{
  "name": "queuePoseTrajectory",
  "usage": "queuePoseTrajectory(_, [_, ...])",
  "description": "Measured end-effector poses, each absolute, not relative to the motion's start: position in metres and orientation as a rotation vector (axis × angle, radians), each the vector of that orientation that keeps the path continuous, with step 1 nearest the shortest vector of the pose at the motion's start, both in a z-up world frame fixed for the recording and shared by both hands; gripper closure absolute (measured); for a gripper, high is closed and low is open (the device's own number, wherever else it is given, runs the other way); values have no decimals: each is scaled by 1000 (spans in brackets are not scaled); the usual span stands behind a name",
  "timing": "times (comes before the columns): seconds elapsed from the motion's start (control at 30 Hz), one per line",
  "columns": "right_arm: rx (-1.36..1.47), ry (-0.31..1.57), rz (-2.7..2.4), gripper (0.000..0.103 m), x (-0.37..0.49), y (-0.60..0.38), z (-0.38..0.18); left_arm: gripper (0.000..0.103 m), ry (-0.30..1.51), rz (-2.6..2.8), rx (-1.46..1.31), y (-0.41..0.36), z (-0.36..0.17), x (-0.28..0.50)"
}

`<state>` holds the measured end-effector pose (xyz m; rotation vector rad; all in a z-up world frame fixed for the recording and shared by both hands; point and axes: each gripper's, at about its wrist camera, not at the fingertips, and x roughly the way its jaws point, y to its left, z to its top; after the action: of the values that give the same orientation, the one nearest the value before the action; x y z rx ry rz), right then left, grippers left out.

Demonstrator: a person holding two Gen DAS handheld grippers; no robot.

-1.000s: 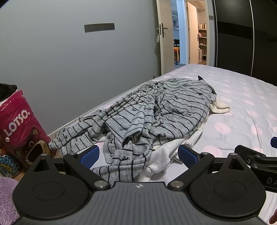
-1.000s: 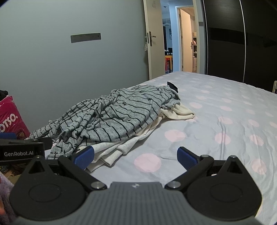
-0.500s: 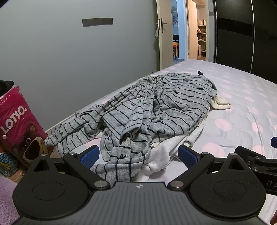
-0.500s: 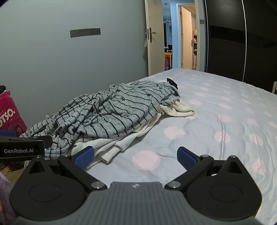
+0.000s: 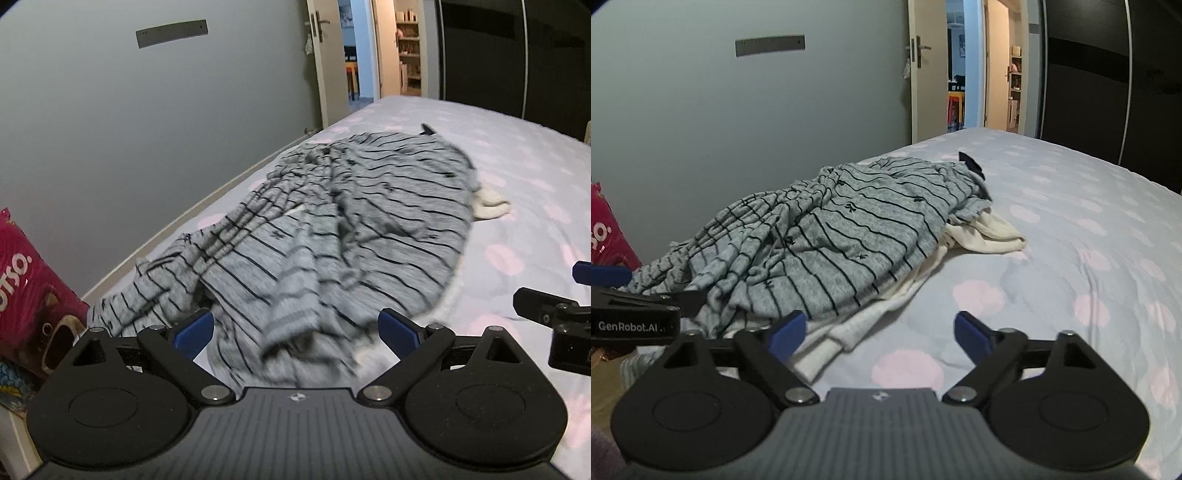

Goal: Fold clothes

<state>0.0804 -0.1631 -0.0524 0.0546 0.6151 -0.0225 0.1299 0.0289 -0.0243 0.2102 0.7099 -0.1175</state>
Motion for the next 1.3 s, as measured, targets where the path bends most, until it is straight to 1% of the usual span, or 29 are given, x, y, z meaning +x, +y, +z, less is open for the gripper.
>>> queuePoseTrajectory(0.03, [51, 615, -8, 19, 90, -161, -54, 10, 715, -116, 204, 30, -26, 139])
queuePoseTrajectory(0.1, [37, 617, 19, 30, 110, -153, -58, 13, 720, -124, 188, 32, -29, 153])
queuePoseTrajectory(0.13, [33, 620, 30, 32, 120, -149, -60, 16, 723, -127, 185, 33, -31, 160])
queuePoseTrajectory(0.17, [32, 623, 42, 33, 131, -144, -62, 20, 727, -134, 186, 33, -34, 166])
queuePoseTrajectory(0.2, [30, 625, 51, 33, 142, -141, -63, 21, 732, -138, 187, 33, -37, 170])
queuePoseTrajectory(0.23, [29, 623, 60, 34, 152, -137, -65, 25, 737, -142, 188, 34, -40, 175])
queuePoseTrajectory(0.27, [32, 620, 73, 35, 162, -134, -65, 35, 741, -142, 180, 35, -43, 178])
queuePoseTrajectory(0.33, [40, 614, 107, 35, 182, -129, -64, 40, 765, -150, 141, 40, -47, 188])
queuePoseTrajectory(0.47, [54, 626, 181, 39, 218, -121, -62, 40, 777, -162, 84, 44, -49, 203])
queuePoseTrajectory(0.6, [91, 646, 242, 39, 243, -113, -61, 40, 790, -170, 59, 45, -53, 212])
queuePoseTrajectory(0.63, [92, 658, 248, 41, 249, -110, -61, 41, 795, -172, 55, 45, -54, 213])
queuePoseTrajectory(0.67, [92, 670, 254, 47, 254, -107, -62, 44, 800, -175, 51, 45, -55, 215])
queuePoseTrajectory(0.7, [94, 683, 251, 59, 258, -104, -64, 48, 812, -181, 35, 45, -56, 217])
queuePoseTrajectory(0.73, [97, 697, 245, 67, 261, -102, -65, 58, 821, -190, 18, 46, -56, 218])
queuePoseTrajectory(0.77, [99, 711, 238, 83, 264, -100, -66, 67, 829, -200, 2, 46, -56, 219])
queuePoseTrajectory(0.8, [98, 710, 230, 91, 263, -100, -66, 72, 834, -209, -4, 46, -54, 219])
queuePoseTrajectory(0.83, [96, 702, 221, 93, 261, -101, -64, 79, 838, -211, 1, 45, -53, 219])
queuePoseTrajectory(0.87, [93, 694, 212, 99, 258, -102, -62, 86, 837, -207, 15, 43, -53, 218])
queuePoseTrajectory(0.93, [88, 677, 194, 99, 253, -104, -59, 93, 828, -204, 26, 41, -50, 214])
queuePoseTrajectory(1.07, [62, 625, 109, 100, 228, -117, -41, 95, 793, -244, 23, 36, -35, 201])
queuePoseTrajectory(1.3, [43, 487, -14, 101, 156, -152, 6, 97, 704, -370, 73, 13, 3, 150])
